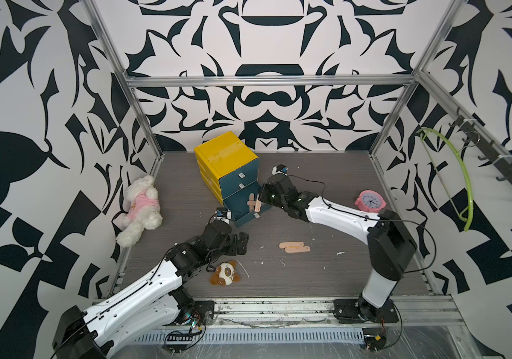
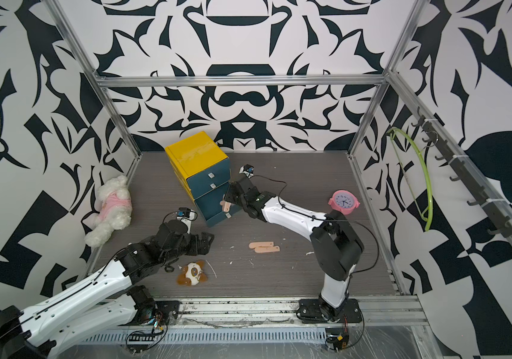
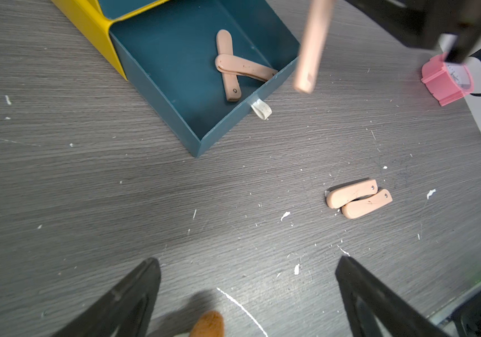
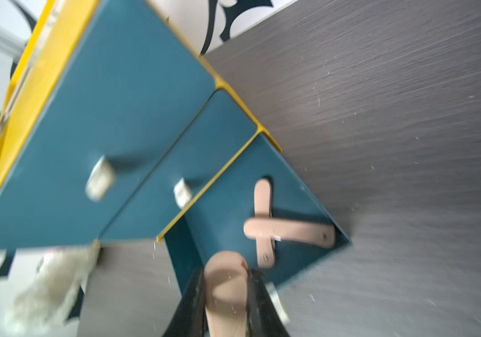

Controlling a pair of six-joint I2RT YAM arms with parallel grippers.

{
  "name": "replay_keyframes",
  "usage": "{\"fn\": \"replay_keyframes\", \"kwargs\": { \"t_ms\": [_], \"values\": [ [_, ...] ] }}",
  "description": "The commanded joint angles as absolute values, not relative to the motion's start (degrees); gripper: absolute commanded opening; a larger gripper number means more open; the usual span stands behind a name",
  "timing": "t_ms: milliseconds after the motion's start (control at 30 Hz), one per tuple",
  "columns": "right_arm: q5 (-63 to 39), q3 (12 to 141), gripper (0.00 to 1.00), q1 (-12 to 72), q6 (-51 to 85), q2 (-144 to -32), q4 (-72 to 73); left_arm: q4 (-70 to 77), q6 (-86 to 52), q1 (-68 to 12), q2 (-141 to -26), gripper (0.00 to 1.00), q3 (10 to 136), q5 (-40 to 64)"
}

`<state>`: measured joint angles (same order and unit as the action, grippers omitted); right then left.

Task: Place the fruit knives into the drawer by color
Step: Pick up the fruit knife from the center of the board, then place the fruit knife in the drawer.

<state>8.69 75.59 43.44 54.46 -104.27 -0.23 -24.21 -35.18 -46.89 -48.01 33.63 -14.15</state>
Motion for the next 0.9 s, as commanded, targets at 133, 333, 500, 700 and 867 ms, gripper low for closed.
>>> {"fn": "replay_keyframes", "kwargs": {
  "t_ms": [133,333,500,700,867],
  "values": [
    [8.17,82.80,0.13,41.75,62.82,-110.14,5.39,-25.94,-36.03,-46.79,-45.73,0.99,34.14,-14.07],
    [6.81,84.03,0.32,41.52,63.45,-112.49,3.88,-26.19,-35.86,-46.76,-44.57,0.99,34.08,-14.26],
    [6.49,84.63,0.43,41.52,62.53,-112.24,3.31,-26.37,-35.68,-46.76,-44.38,0.99,34.17,-14.12],
    [5.79,84.17,0.43,41.51,59.84,-109.47,1.79,-26.38,-35.52,-46.76,-43.81,0.99,34.63,-13.26],
    [2.98,80.32,0.44,41.66,56.71,-104.00,-0.34,-26.61,-34.40,-46.76,-44.57,0.99,36.56,-12.14]
  ]
}}
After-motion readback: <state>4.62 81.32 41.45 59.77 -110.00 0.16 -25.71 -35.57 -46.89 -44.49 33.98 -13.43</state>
